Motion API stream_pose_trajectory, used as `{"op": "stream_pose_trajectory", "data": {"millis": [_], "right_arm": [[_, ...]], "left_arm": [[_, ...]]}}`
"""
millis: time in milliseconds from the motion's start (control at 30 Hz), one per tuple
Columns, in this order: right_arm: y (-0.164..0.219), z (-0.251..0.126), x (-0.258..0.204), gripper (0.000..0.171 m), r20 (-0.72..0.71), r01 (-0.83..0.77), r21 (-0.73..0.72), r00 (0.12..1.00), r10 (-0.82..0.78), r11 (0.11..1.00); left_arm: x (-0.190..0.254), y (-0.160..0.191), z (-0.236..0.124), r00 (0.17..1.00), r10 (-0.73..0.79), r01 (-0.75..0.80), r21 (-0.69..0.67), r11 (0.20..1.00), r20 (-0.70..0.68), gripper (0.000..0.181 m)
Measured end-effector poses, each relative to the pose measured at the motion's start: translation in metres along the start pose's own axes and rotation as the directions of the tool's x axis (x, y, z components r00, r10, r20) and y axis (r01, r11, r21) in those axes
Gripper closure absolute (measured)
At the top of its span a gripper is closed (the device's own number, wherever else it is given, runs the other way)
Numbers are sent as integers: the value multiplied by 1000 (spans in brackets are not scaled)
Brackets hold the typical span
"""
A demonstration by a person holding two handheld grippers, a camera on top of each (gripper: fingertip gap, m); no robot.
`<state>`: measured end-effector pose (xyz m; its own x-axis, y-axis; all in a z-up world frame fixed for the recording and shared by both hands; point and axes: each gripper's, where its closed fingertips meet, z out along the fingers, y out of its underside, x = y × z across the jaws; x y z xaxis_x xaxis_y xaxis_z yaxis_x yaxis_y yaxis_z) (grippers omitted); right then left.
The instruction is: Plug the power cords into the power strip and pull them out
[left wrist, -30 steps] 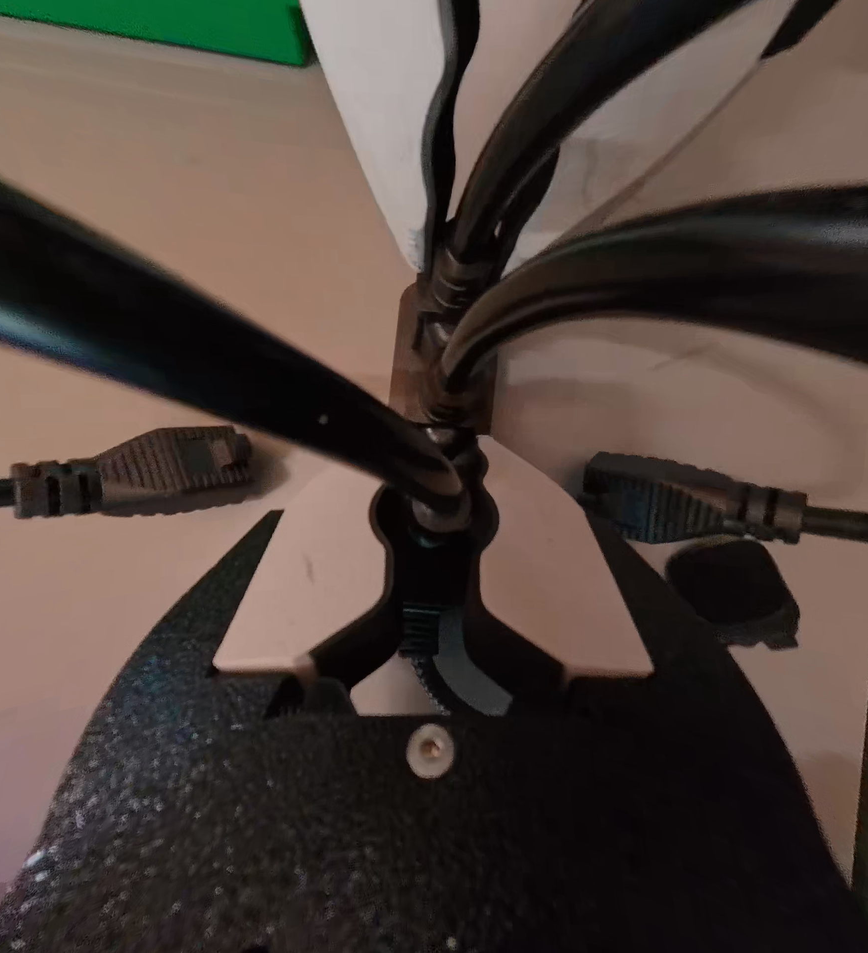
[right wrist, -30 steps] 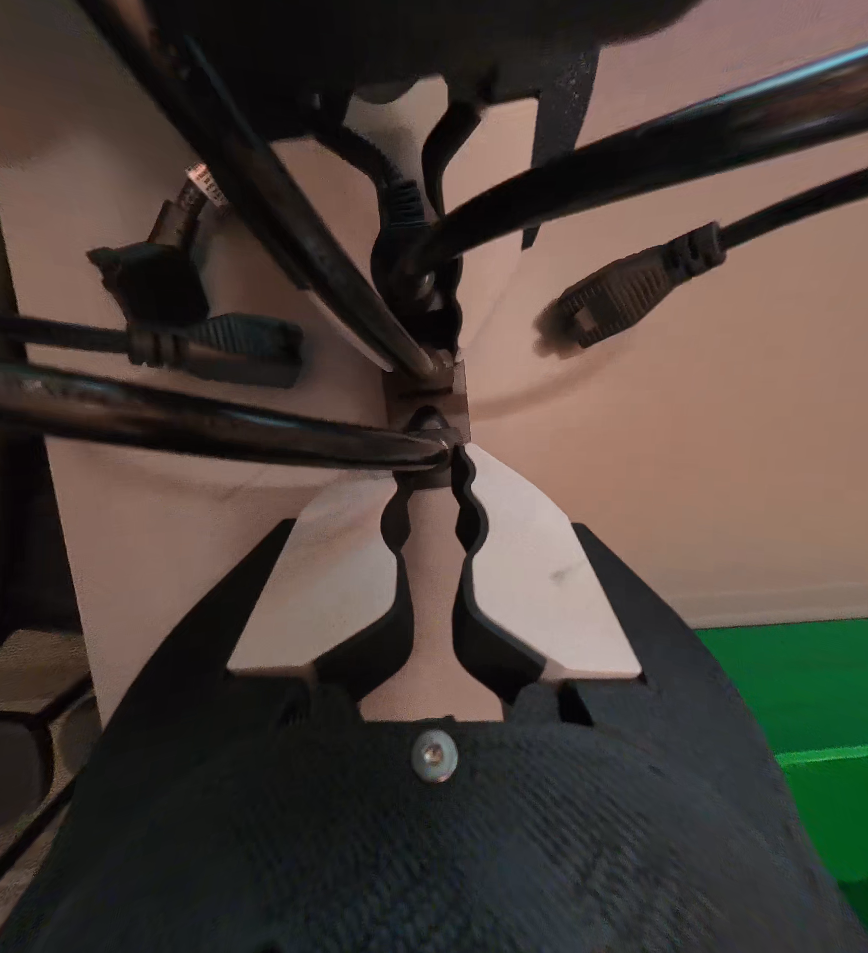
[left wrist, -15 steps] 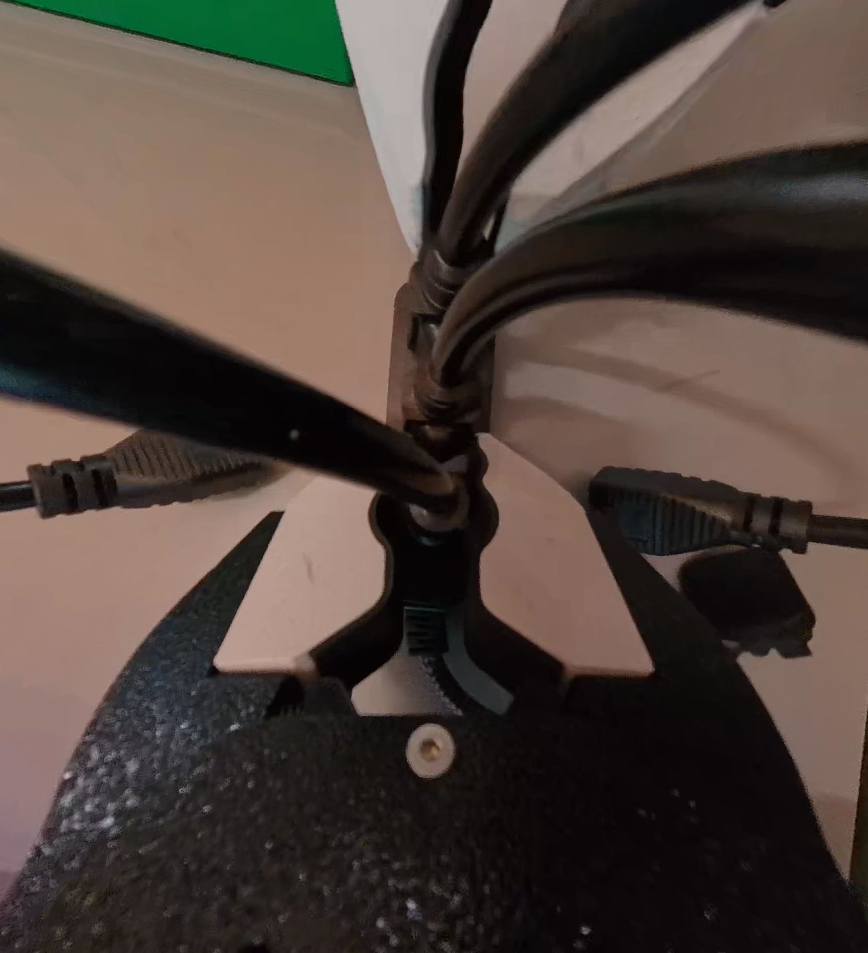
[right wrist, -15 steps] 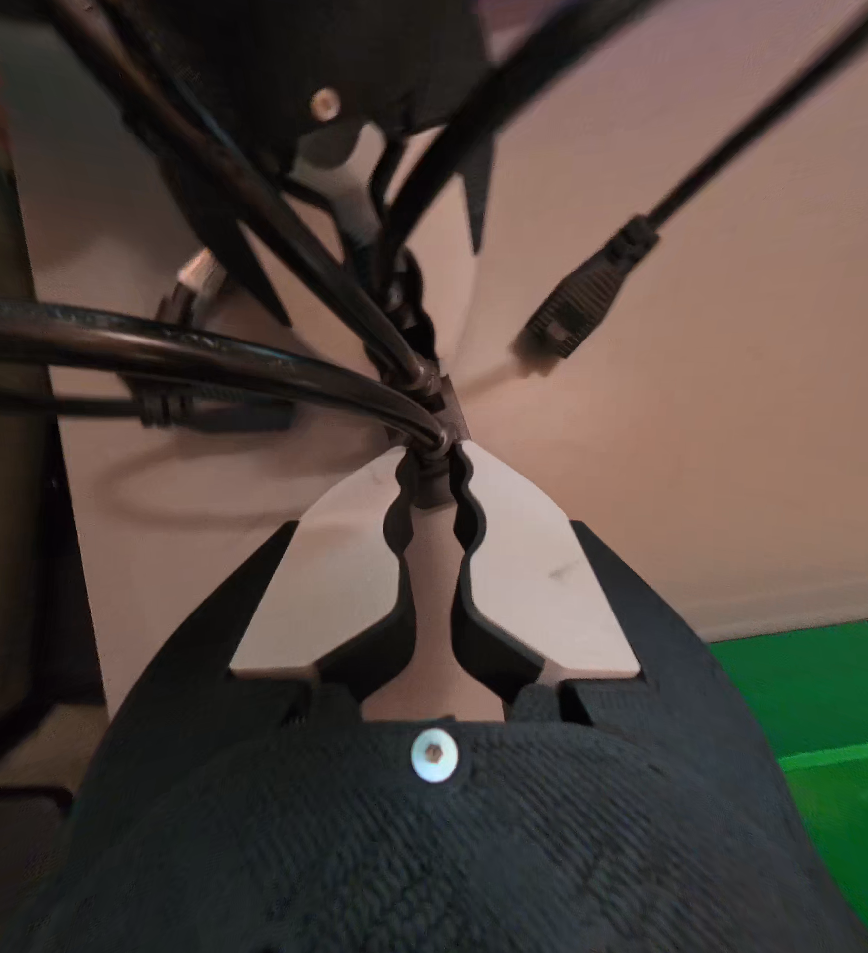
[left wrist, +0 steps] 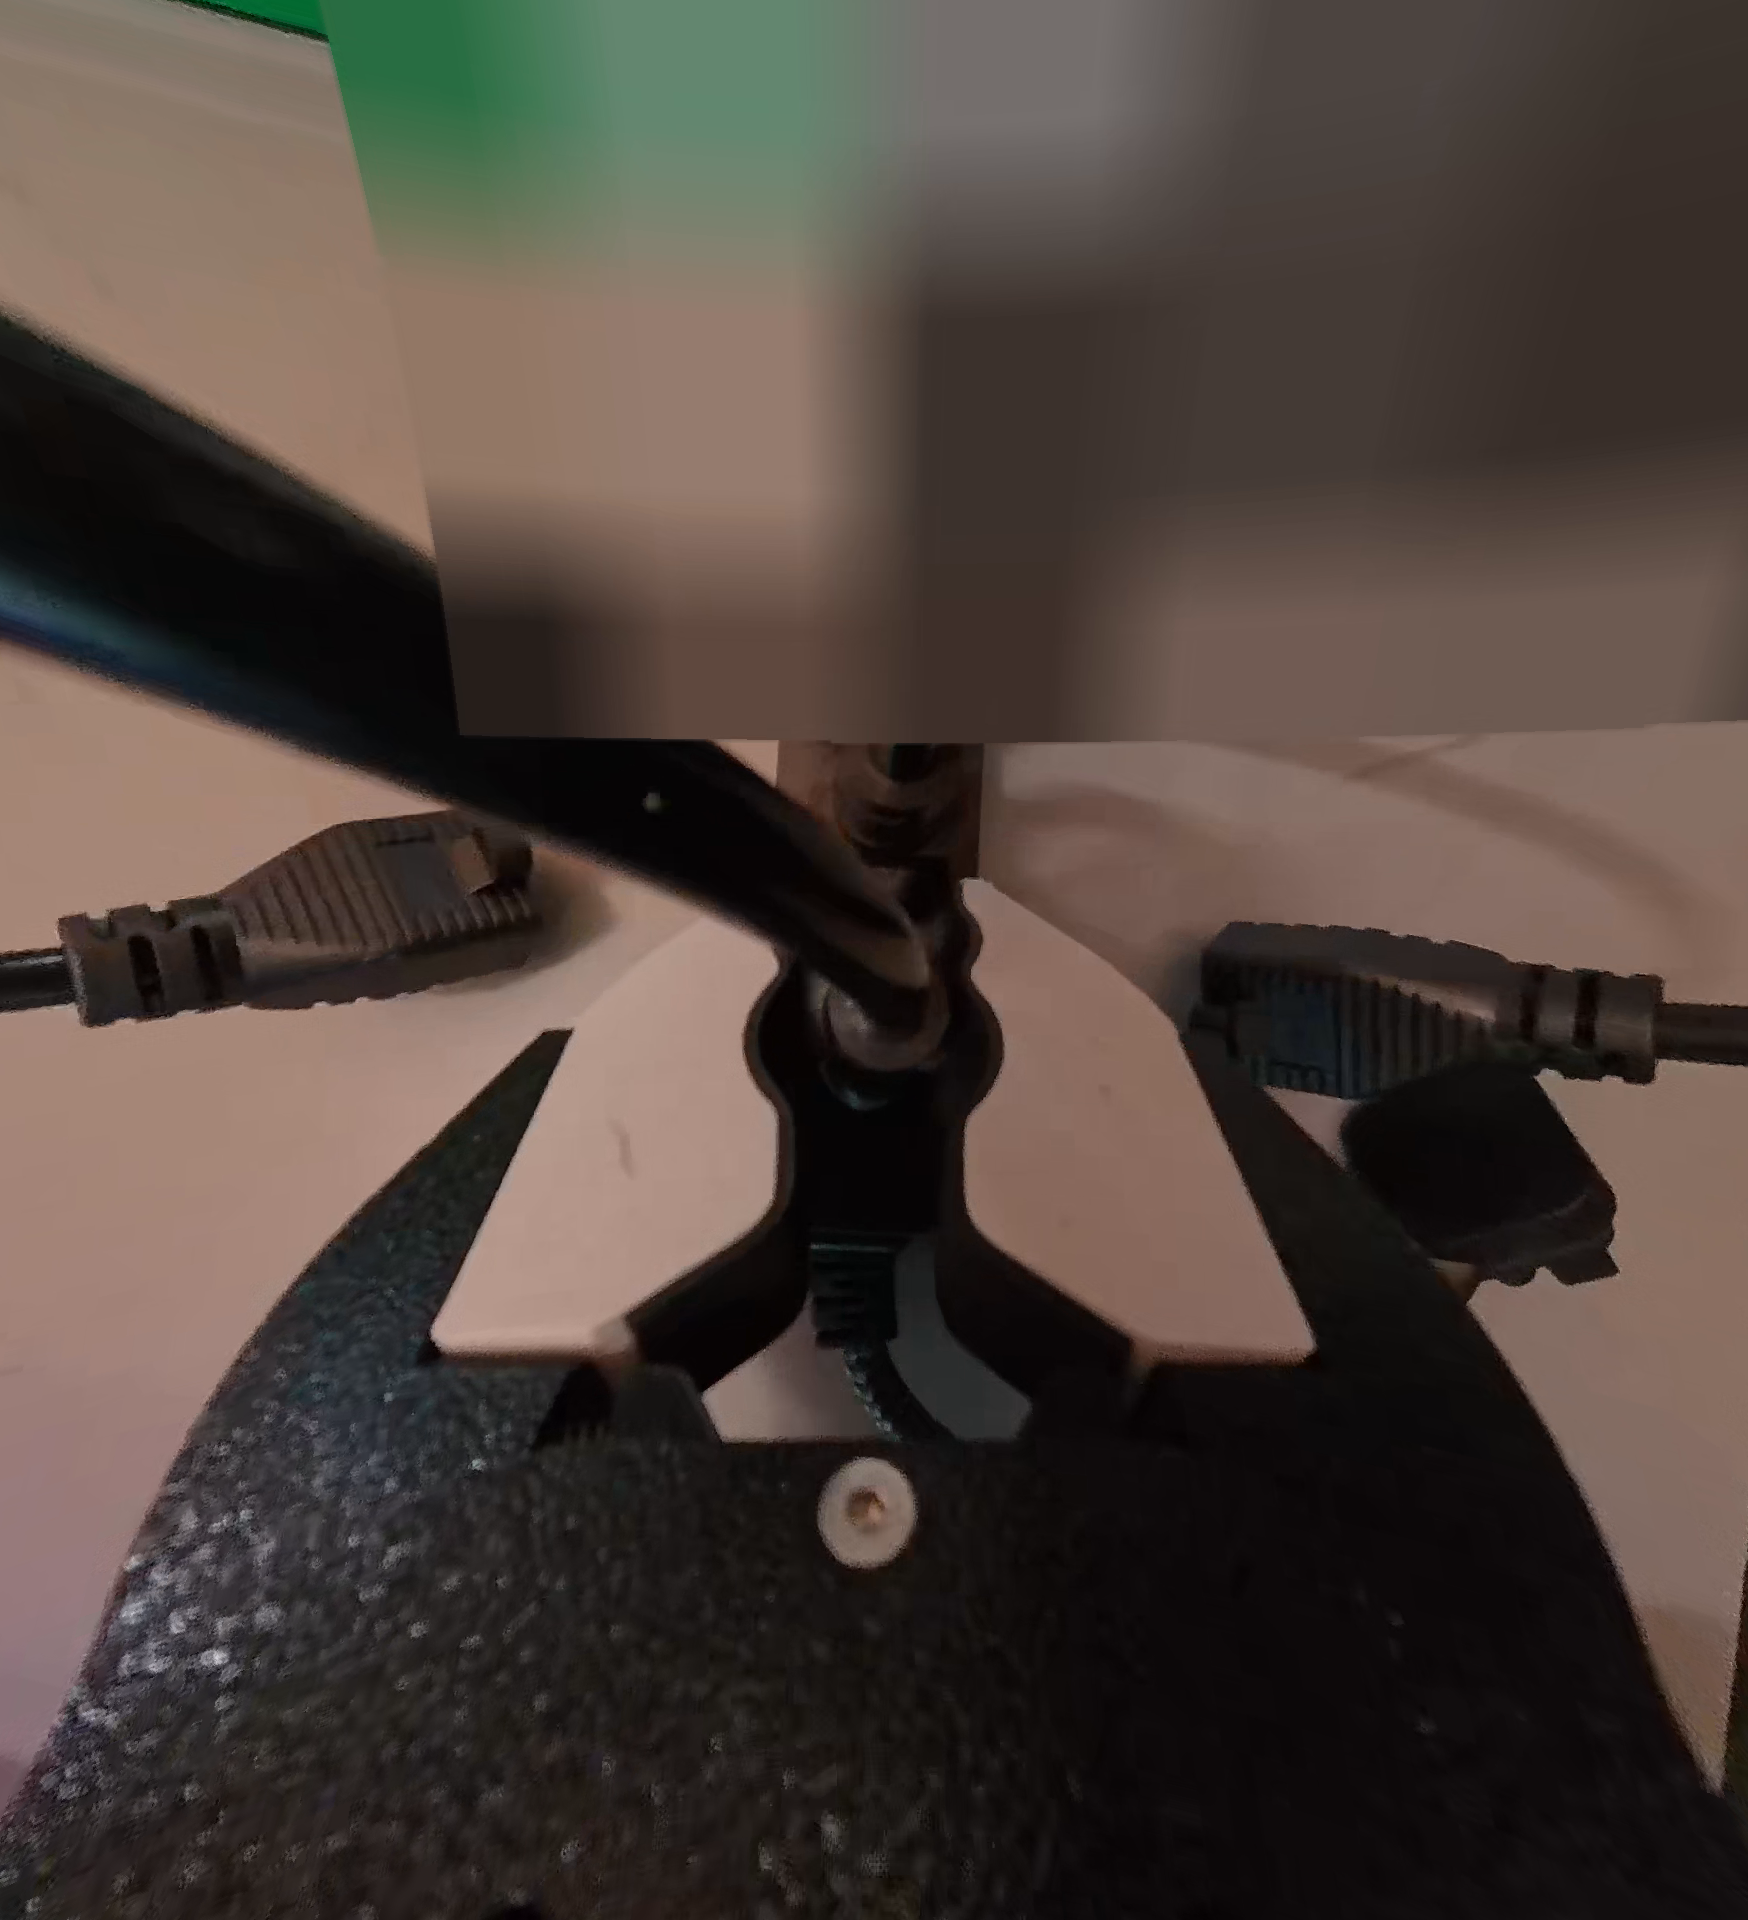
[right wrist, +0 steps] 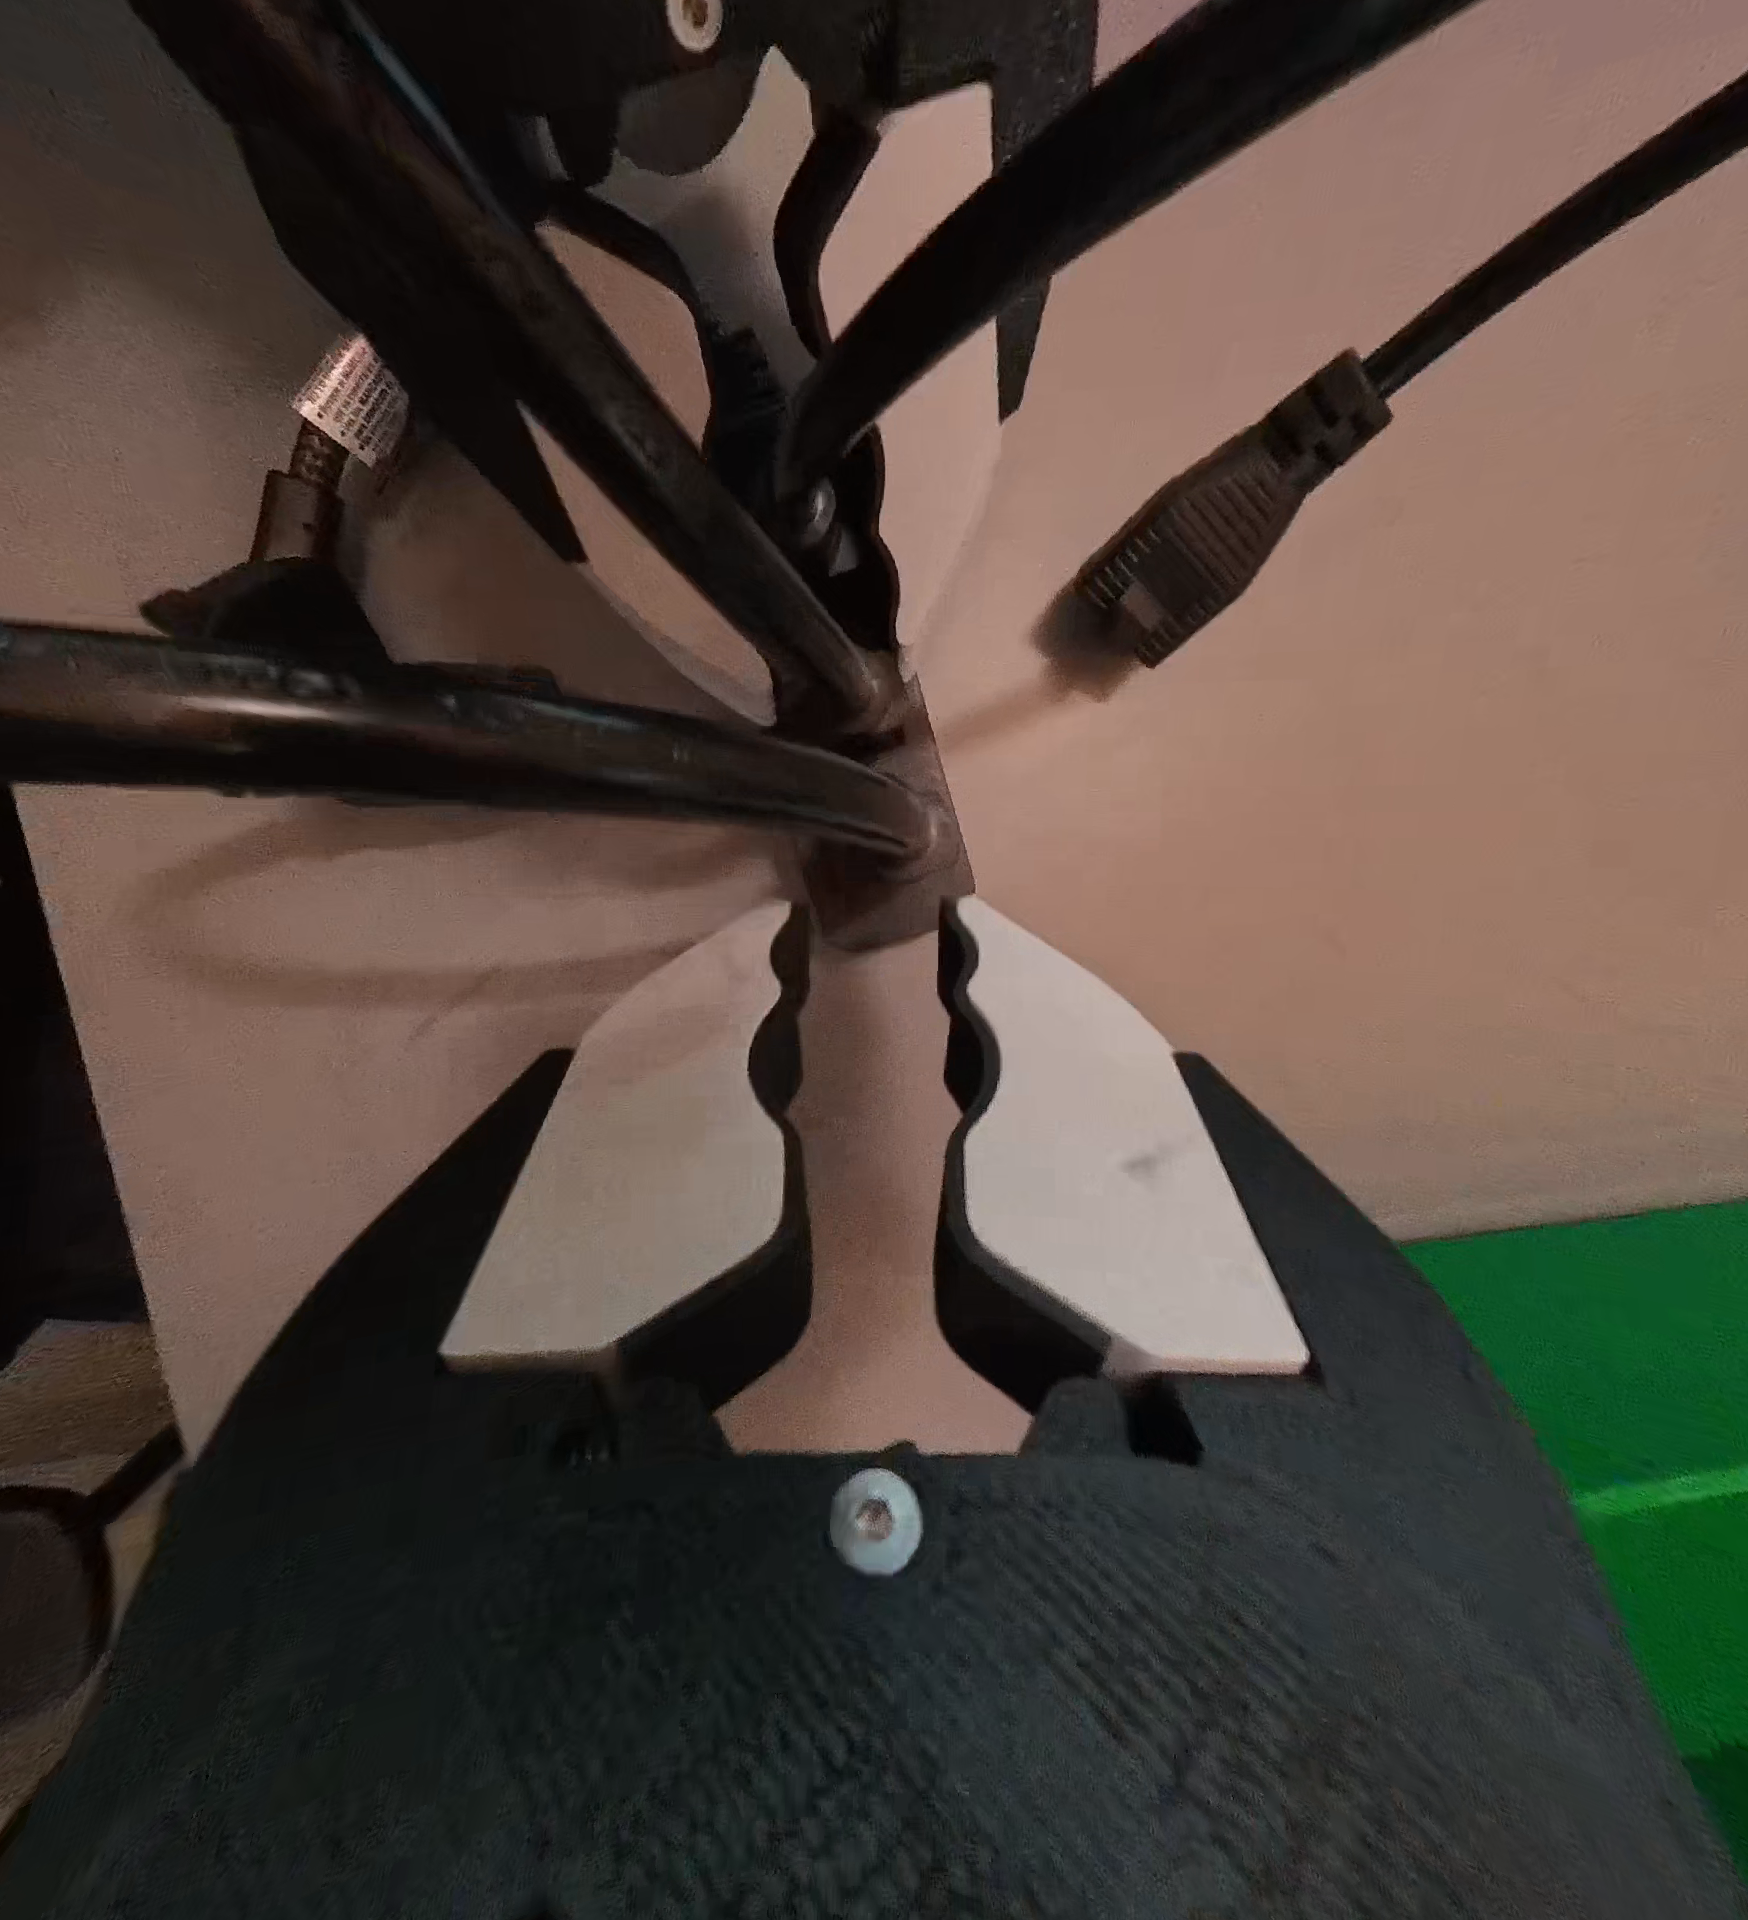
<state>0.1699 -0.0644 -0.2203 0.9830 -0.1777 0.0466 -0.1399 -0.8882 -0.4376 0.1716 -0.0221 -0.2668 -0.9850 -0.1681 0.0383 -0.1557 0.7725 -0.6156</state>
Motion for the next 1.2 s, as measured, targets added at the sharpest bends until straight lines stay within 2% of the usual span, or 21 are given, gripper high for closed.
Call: {"op": "stream_pose_trajectory", "data": {"millis": [33, 100, 167, 267, 333, 400, 533, 700, 867, 1000, 1067, 1133, 1200], "right_arm": [[1, 6, 2, 143, -23, 18, -8, 1000, -18, 1000], [3, 16, 7, 135, -56, 63, -26, 996, -64, 998], [0, 24, 3, 134, -7, 46, -1, 999, -46, 999], [-2, 32, -3, 137, 85, 49, 12, 995, -50, 999], [1, 38, -1, 146, 96, 52, -9, 994, -51, 999], [2, 38, 0, 146, 106, 77, -33, 992, -73, 996], [2, 38, -2, 146, 66, 99, -32, 993, -97, 995], [-1, 34, -6, 146, -3, 24, 120, 1000, -24, 993], [-2, 30, -9, 146, -30, 44, 96, 999, -41, 994], [-4, 33, 5, 145, -35, -86, 120, 995, 90, 989], [-2, 33, 2, 146, -45, -41, 89, 998, 45, 995], [-1, 28, -8, 147, -34, 69, 88, 997, -66, 994], [-1, 24, -10, 146, -44, 113, 73, 993, -110, 991]], "left_arm": [[0, 0, 0, 1000, 2, -2, -1, 1000, 0, 157], [1, 0, 0, 1000, 3, -3, 6, 1000, -3, 157], [1, 0, 0, 1000, 8, -8, 9, 1000, -4, 156], [1, -1, 0, 1000, 12, -12, 8, 1000, -3, 156], [2, -1, 0, 1000, 11, -11, 11, 1000, -3, 156], [1, 0, 0, 1000, 18, -18, 5, 1000, 3, 156], [1, 0, 0, 998, 56, -56, 5, 998, 24, 155], [4, -1, -2, 999, 43, -44, 27, 999, 7, 155], [6, -2, -3, 999, 42, -42, 64, 997, -4, 155], [-2, -2, -3, 999, -16, 14, 56, 998, 46, 155], [-1, -2, -2, 999, -10, 8, 40, 999, 32, 155], [6, -3, -3, 1000, -1, 2, 64, 998, -8, 155], [7, -5, -4, 1000, -3, 4, 94, 996, -10, 155]]}}
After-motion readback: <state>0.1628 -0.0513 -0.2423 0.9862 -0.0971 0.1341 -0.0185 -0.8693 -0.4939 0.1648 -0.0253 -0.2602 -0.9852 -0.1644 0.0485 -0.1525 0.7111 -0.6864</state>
